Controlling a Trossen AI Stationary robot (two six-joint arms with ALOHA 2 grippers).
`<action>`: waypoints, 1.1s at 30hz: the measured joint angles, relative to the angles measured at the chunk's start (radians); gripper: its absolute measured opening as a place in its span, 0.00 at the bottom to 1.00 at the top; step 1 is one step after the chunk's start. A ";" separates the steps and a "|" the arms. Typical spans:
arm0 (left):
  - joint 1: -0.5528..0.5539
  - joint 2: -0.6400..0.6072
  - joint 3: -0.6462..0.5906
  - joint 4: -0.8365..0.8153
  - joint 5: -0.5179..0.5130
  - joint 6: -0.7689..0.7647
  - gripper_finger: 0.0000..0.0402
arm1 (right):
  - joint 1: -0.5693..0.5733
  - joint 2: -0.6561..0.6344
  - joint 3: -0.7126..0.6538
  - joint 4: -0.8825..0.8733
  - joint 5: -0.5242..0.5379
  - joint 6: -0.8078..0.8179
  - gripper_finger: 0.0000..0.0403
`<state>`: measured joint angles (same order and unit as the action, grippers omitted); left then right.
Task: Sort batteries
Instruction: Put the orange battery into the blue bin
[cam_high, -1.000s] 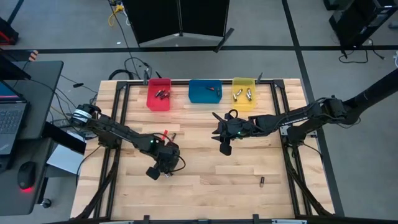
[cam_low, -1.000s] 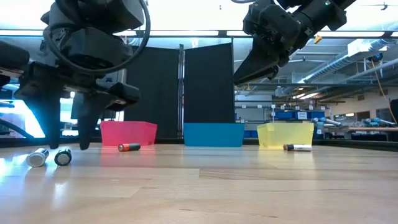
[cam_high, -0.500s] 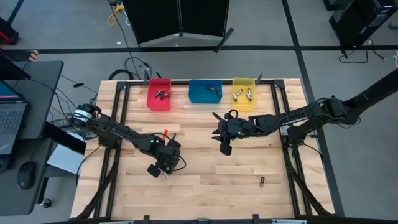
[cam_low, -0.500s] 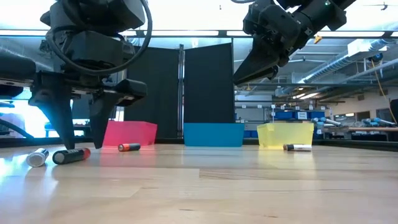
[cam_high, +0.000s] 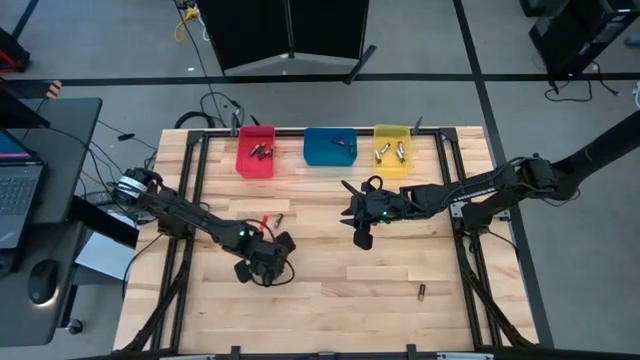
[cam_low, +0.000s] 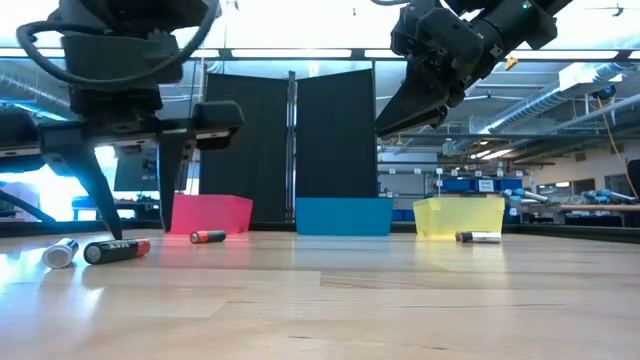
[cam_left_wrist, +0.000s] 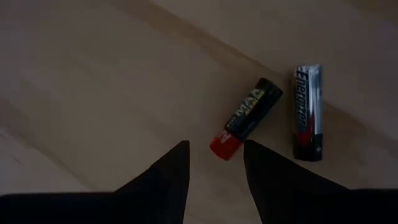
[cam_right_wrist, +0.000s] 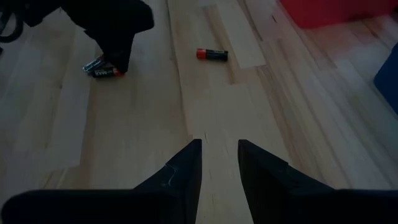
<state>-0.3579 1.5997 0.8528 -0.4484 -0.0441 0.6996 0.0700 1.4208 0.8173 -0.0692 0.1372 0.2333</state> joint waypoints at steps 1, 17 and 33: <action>-0.006 0.000 0.000 0.001 -0.014 0.022 0.39 | 0.000 0.000 0.000 0.000 0.000 0.000 0.29; -0.037 0.058 0.004 0.004 -0.051 0.303 0.39 | 0.000 0.000 0.000 -0.002 0.000 0.000 0.29; -0.050 0.084 0.004 -0.026 -0.085 0.366 0.24 | 0.000 0.000 0.000 -0.012 0.000 0.000 0.29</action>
<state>-0.4080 1.6840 0.8566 -0.4744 -0.1291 1.0654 0.0703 1.4208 0.8173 -0.0814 0.1368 0.2333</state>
